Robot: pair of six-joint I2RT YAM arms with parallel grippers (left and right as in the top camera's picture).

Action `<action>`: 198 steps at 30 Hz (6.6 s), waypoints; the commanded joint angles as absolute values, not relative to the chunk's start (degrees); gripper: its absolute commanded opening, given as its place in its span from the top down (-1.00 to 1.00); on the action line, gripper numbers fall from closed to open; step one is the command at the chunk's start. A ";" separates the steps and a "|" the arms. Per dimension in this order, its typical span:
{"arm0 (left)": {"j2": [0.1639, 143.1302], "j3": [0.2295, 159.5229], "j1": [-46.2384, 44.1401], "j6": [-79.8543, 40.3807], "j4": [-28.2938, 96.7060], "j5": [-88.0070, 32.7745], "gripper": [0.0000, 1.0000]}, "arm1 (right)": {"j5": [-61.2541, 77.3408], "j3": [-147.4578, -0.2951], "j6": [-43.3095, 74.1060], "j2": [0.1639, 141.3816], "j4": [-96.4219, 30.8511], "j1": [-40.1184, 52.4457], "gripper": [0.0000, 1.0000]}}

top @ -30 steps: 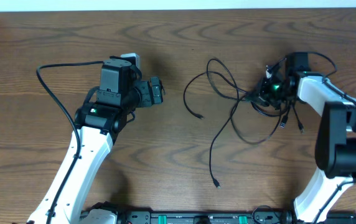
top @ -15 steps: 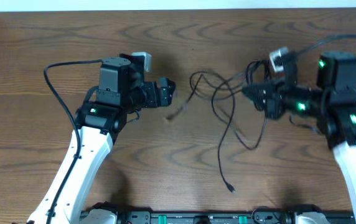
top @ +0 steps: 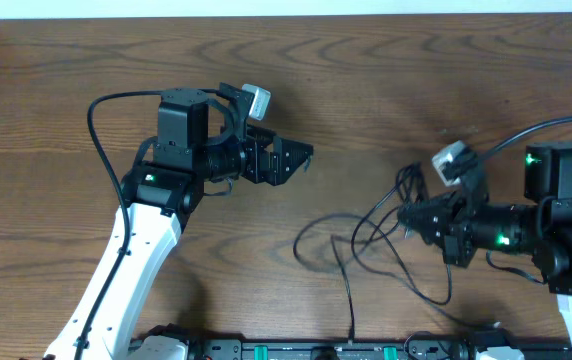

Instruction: Untangle cables

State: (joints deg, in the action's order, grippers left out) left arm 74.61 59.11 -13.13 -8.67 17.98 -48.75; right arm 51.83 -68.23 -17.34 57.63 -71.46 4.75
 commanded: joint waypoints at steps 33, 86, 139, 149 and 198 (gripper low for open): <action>74.06 60.38 -12.93 -13.41 17.65 -71.35 -0.96 | 76.71 -68.34 -44.01 64.77 -76.29 12.82 0.98; 72.05 60.25 -26.06 -4.95 19.64 -44.23 -0.96 | 88.40 -68.18 -19.07 67.42 -69.58 12.73 0.97; 78.22 60.16 -18.55 -23.27 13.21 16.58 -0.67 | 79.92 -68.18 -8.84 67.42 -70.04 12.82 0.97; 78.22 60.16 -15.79 -23.24 14.11 16.60 -0.68 | 23.11 -68.18 23.14 67.42 -73.63 12.69 0.97; 78.24 60.16 -15.81 -13.58 17.74 -16.86 -0.26 | -12.01 -67.75 58.70 69.01 -79.37 3.81 -0.99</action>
